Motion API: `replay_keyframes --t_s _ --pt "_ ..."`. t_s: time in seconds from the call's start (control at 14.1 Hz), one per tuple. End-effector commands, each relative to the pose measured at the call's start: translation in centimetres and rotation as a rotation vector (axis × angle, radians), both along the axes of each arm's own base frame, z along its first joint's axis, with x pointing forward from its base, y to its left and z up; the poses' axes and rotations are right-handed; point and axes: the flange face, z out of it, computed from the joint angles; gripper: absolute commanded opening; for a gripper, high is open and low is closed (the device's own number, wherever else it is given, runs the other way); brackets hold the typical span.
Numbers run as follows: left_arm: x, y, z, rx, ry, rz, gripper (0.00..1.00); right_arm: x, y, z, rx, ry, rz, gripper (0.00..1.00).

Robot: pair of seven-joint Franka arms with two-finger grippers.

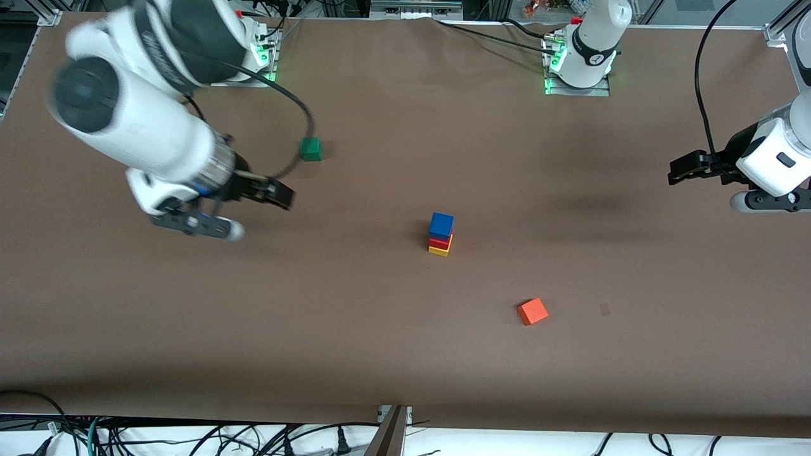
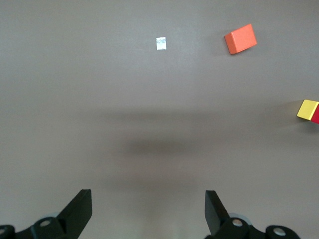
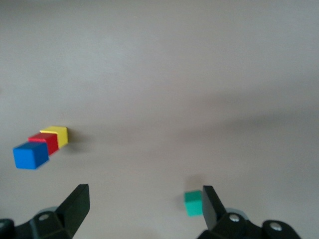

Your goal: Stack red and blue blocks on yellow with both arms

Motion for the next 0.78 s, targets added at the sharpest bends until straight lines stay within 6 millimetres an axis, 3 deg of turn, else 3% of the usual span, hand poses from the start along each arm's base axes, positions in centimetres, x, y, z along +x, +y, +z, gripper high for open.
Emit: replay_keyframes --t_s 0.0,0.21,0.35,0.5,0.71 --pt "0.9 0.1 1.4 -0.015 -0.031 -0.012 1.00 -5.3 -5.9 1.0 0.019 0.030 0.037 1.00" --pt "1.5 -0.2 1.6 -0.013 -0.040 -0.012 1.00 -7.9 -10.5 1.6 -0.040 -0.003 0.103 1.00" --pt "1.5 0.0 1.6 -0.008 -0.040 -0.012 1.00 -7.5 -14.2 1.0 -0.025 -0.014 0.158 1.00" --pt "1.5 0.0 1.6 -0.010 -0.039 -0.012 1.00 -7.1 -15.3 1.3 -0.025 -0.028 0.189 1.00" --pt "1.5 0.0 1.6 -0.011 -0.039 -0.012 1.00 -5.8 -15.1 2.0 -0.048 -0.046 0.239 1.00"
